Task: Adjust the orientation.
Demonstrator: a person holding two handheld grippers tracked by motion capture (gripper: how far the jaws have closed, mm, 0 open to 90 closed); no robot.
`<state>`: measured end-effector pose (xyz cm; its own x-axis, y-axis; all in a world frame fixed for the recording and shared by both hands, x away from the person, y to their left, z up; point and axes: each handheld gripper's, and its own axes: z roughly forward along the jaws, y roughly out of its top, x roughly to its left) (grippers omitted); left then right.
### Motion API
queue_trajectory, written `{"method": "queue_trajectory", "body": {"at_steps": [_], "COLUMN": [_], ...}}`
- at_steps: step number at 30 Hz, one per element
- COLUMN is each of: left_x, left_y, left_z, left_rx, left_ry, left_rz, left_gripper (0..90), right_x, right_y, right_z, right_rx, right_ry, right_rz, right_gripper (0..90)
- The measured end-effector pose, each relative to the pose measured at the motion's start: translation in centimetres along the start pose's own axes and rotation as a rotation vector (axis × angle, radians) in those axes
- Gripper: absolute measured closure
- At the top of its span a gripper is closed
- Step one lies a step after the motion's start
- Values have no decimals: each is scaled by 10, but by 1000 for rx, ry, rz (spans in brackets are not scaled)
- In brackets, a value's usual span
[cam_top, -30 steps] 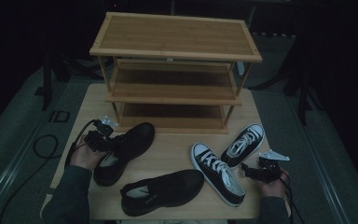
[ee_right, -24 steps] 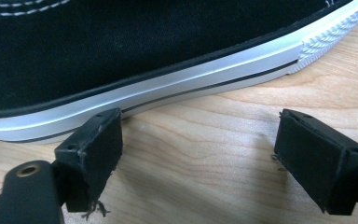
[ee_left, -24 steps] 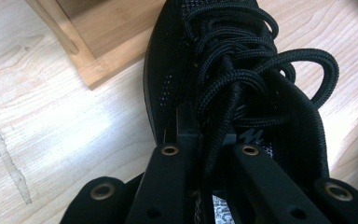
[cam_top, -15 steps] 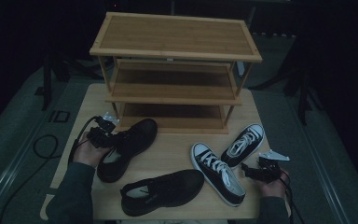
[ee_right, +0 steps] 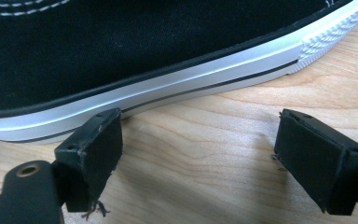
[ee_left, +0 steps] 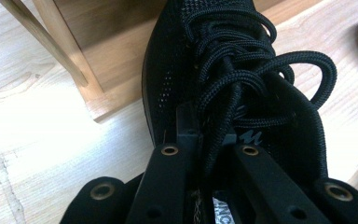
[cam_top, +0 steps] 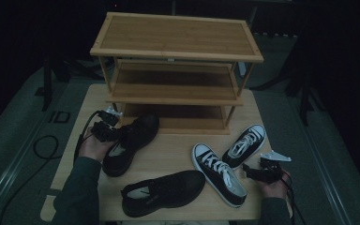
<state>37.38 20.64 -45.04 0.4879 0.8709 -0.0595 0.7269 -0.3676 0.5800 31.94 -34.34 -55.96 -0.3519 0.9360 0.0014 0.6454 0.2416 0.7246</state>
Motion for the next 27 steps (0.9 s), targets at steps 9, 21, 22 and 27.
{"method": "queue_trajectory", "body": {"at_steps": [9, 21, 22, 27], "left_x": [2, 2, 0, -2], "left_y": [13, 27, 28, 28], "left_z": [12, 31, 33, 35], "left_rx": [-19, -60, -74, -108], "left_ry": [23, 96, 118, 147], "left_rz": [-51, -134, -150, -193], "left_gripper": [873, 872, 872, 872], "right_x": [0, 0, 0, 0], "right_y": [0, 0, 0, 0], "right_z": [0, 0, 0, 0], "right_rx": [0, 0, 0, 0], "right_ry": [0, 0, 1, 1], "right_rz": [0, 0, 0, 0], "right_gripper": [153, 152, 152, 152]}}
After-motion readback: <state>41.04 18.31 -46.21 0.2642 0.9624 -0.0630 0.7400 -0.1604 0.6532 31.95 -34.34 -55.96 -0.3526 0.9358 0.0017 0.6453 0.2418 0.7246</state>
